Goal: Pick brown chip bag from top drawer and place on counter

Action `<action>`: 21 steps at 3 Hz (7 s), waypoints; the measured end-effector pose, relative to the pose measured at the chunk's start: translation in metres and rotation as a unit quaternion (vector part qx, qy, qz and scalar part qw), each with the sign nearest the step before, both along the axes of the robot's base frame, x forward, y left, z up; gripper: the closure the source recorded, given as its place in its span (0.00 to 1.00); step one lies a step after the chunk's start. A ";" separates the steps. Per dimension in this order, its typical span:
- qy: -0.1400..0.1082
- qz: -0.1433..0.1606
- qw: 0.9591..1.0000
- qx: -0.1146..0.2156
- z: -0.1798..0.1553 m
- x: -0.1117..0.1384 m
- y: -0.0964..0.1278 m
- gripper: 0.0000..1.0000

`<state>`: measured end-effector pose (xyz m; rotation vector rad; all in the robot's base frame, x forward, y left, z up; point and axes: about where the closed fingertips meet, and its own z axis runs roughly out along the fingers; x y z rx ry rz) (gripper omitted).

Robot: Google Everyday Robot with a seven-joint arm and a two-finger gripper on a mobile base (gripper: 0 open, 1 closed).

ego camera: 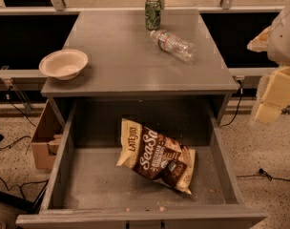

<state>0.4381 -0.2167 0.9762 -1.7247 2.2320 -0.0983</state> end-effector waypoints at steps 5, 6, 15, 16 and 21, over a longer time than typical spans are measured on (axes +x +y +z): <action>-0.021 0.000 0.966 0.258 -0.174 0.035 0.047 0.00; -0.030 -0.009 0.959 0.283 -0.203 0.051 0.058 0.00; 0.074 0.030 0.959 0.271 -0.307 0.049 0.145 1.00; 0.059 0.041 0.966 0.247 -0.284 0.049 0.151 1.00; -0.032 0.031 0.999 0.006 0.040 0.067 0.195 1.00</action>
Offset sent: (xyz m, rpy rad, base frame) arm 0.0090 0.0014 -0.0521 0.1394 -0.0107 0.0164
